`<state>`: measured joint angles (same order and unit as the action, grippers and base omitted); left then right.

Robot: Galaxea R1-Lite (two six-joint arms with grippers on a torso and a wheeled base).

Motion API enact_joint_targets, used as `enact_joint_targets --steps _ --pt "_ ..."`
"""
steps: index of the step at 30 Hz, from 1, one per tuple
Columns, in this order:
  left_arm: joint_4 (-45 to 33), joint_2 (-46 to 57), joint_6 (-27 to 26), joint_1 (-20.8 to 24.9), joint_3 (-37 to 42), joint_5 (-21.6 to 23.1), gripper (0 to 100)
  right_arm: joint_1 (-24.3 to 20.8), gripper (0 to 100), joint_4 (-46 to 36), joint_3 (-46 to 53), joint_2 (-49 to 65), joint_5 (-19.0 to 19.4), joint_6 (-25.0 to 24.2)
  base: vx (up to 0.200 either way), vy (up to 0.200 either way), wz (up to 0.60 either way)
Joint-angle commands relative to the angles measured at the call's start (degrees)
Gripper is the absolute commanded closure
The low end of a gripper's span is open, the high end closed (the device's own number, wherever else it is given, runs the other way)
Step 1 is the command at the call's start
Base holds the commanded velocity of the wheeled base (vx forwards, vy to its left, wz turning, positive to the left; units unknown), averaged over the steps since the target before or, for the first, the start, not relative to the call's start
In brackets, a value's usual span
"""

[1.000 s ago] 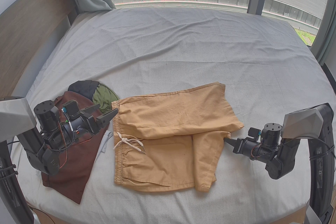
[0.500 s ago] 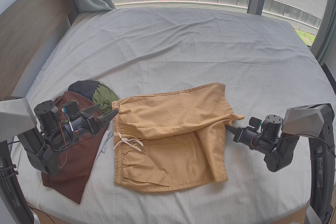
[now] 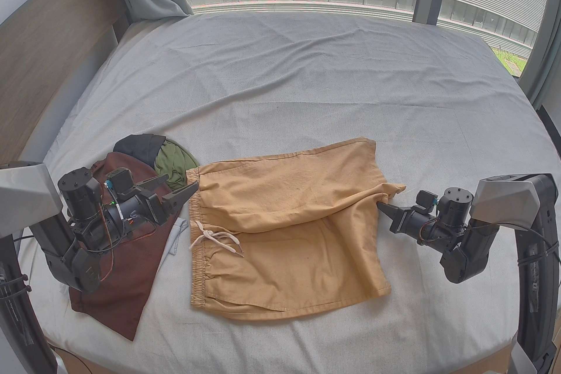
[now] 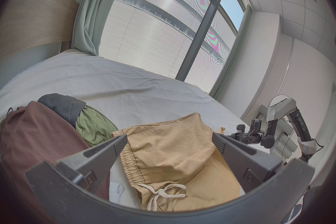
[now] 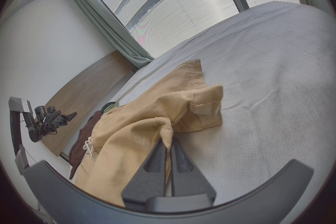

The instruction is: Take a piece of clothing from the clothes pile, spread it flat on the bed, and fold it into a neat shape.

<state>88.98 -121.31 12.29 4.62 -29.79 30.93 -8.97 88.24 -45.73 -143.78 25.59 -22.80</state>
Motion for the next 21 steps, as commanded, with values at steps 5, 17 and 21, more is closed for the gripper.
enact_joint_targets --steps 5,17,21 --pt "0.1 -0.2 0.0 0.1 0.1 0.0 0 0.6 100 0.0 0.0 -0.5 0.1 1.4 0.0 0.0 0.0" --pt "0.1 -0.1 0.0 0.1 0.1 0.0 0 0.4 0 0.0 7.4 1.7 0.2 5.8 0.0 0.0 0.0" --pt "0.1 0.0 0.0 0.1 0.2 0.0 0 0.1 0 0.0 12.2 4.1 0.3 6.7 0.0 0.0 0.0"
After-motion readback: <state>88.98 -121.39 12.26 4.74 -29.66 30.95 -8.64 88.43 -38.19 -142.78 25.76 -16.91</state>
